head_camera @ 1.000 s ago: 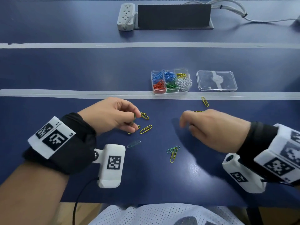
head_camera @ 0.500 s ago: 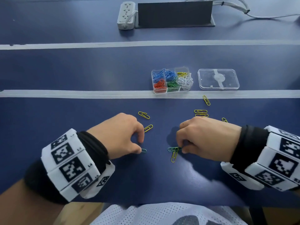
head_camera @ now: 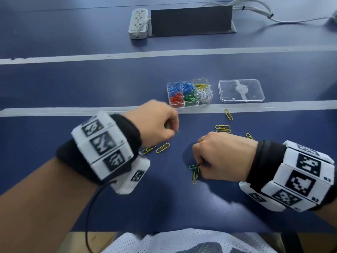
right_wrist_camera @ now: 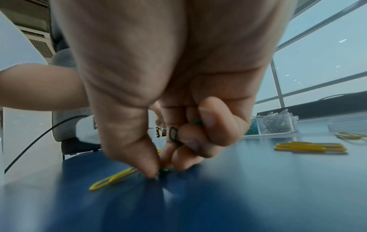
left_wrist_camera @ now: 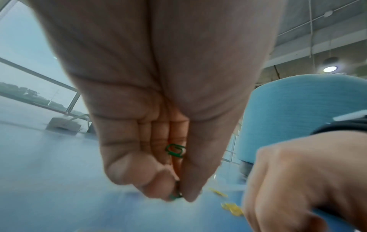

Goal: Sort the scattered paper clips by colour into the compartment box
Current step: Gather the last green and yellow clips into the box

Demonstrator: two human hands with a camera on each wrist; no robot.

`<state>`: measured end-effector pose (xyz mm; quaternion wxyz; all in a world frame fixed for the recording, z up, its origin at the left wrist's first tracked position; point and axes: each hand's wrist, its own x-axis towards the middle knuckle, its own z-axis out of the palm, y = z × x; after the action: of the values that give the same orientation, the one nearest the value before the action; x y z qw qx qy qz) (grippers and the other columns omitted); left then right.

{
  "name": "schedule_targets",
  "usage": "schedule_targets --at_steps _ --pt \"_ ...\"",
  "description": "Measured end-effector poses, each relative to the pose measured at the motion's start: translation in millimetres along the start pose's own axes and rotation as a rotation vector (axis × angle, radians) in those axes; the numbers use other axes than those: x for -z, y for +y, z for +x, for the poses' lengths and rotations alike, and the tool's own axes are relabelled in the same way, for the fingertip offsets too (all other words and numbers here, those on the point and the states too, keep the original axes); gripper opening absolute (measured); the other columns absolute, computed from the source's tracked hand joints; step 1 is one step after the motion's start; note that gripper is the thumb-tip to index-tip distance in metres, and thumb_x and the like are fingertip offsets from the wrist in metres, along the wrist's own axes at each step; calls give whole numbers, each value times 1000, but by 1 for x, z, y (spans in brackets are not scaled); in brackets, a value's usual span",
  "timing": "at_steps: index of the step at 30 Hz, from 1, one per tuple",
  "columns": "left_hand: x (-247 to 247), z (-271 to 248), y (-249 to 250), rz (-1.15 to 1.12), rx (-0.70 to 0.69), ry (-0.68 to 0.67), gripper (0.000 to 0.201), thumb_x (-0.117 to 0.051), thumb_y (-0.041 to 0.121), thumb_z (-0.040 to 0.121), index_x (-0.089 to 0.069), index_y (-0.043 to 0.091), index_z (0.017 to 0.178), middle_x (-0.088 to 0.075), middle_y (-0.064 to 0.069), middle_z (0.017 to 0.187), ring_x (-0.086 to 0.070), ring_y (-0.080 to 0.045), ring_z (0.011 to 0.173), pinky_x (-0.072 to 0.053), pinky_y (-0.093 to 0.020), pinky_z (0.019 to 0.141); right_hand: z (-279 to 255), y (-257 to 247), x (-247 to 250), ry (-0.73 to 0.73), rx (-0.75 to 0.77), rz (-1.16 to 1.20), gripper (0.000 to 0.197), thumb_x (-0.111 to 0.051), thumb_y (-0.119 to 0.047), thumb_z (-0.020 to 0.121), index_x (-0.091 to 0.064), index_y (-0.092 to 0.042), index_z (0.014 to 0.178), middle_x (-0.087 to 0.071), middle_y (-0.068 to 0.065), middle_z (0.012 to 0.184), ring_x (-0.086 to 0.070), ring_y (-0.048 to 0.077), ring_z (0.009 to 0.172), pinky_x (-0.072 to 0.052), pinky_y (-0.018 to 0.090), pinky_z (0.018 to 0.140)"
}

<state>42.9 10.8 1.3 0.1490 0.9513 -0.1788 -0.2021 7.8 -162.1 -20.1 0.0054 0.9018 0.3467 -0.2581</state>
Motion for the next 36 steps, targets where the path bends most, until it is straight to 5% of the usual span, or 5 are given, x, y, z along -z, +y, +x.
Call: schedule_targets --at_steps 4,11,19,24,36 --pt "20 47 13 28 -1 169 17 -57 14 83 -70 16 93 -55 5 78 -48 -11 76 -34 -16 70 -2 3 2 20 -27 -6 21 -46 -24 78 -61 -10 77 -65 10 82 -62 32 76 -54 39 70" --pt "18 95 28 61 86 165 20 -58 7 82 -73 12 95 -71 -8 100 -65 -25 93 -51 -29 73 -14 9 14 14 -109 56 21 -47 -23 79 -63 -9 80 -65 9 80 -57 28 74 -54 39 73" --pt "18 89 16 -77 63 273 23 -63 12 82 -70 21 101 -69 -3 102 -63 -19 94 -50 -27 84 -7 38 62 201 -304 207 16 -63 -24 70 -53 -23 57 -57 -6 59 -54 20 67 -51 29 72" --pt "21 71 0 -279 105 363 29 -53 6 83 -70 22 100 -70 -2 88 -60 -13 68 -49 -22 75 32 53 89 350 -357 297 13 -60 -16 76 -70 -20 83 -53 -5 50 -60 20 72 -43 19 59" --pt "4 3 -26 -49 225 22 17 -73 38 74 -68 27 85 -57 13 71 -55 -11 76 -43 -23 65 95 38 102 191 -422 27 14 -58 -16 78 -67 -11 88 -65 3 66 -69 25 72 -58 36 74"
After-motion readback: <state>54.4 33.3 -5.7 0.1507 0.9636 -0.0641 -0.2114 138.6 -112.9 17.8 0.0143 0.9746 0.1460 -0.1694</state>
